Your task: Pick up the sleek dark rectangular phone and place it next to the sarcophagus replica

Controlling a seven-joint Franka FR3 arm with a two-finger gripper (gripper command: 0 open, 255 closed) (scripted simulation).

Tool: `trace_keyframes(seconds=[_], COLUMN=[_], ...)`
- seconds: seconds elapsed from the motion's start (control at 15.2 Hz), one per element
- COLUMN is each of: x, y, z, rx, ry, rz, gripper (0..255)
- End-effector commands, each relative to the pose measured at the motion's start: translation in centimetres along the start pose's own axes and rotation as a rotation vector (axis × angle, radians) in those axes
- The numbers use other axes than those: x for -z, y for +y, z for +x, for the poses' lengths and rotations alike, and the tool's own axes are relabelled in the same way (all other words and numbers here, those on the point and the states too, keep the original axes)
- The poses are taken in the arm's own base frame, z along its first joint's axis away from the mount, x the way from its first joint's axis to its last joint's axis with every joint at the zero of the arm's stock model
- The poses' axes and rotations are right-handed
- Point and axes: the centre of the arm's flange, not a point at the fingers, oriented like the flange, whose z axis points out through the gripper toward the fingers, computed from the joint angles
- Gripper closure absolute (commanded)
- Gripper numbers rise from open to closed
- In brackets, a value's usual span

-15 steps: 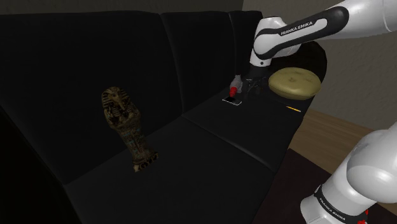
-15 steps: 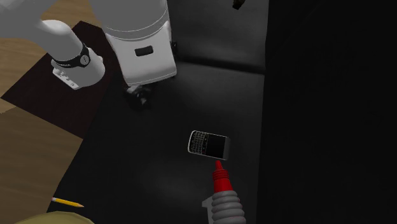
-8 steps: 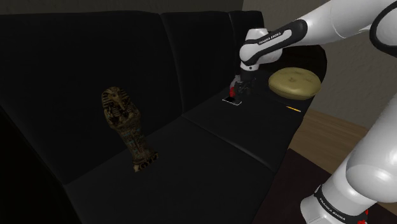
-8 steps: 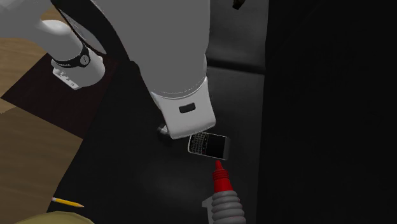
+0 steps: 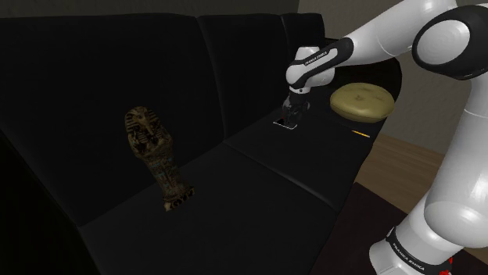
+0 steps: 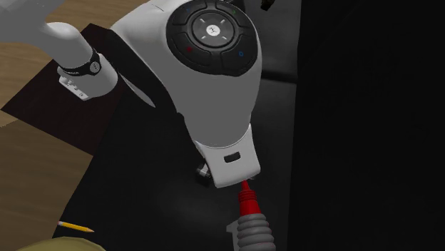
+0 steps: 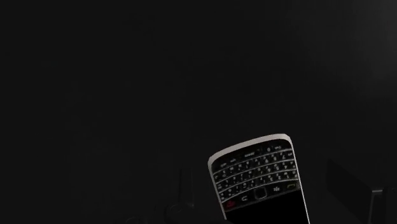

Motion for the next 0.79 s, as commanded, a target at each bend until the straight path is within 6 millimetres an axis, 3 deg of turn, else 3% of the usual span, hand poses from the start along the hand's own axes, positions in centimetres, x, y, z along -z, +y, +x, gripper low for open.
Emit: trace_keyframes(seconds=[0.0, 0.13, 0.59, 0.66, 0.73], x=[-1.16, -1.99, -1.98, -1.98, -1.98], y=[-0.15, -0.15, -0.15, -0.15, -0.15], z=[0.07, 0.06, 0.07, 0.07, 0.07], rx=[0.000, 0.000, 0.000, 0.000, 0.000], ry=[0.000, 0.000, 0.000, 0.000, 0.000], rz=[0.000, 0.000, 0.000, 0.000, 0.000], gripper=[0, 0, 0, 255, 255])
